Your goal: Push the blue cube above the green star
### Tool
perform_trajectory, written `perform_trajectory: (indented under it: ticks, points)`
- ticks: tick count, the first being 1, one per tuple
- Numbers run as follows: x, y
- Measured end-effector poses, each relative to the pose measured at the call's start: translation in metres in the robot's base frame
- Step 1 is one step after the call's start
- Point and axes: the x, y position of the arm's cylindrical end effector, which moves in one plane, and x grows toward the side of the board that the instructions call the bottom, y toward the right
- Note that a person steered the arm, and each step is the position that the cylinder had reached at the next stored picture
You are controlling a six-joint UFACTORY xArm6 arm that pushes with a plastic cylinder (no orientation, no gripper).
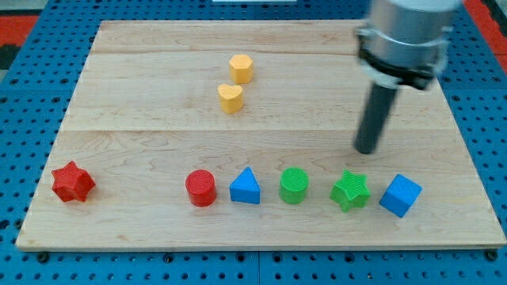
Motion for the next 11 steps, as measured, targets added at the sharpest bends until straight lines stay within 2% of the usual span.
perform_trajectory:
  ticks: [1, 2, 3, 4, 6, 8, 9, 10, 11]
  points:
    - [0.057, 0.028]
    - [0.091, 0.027]
    - [0.094, 0.024]
    - [0.124, 0.059]
    - [0.117, 0.0]
    - [0.046, 0.0]
    - [0.026, -0.016]
    - [0.051, -0.003]
    - [0.043, -0.024]
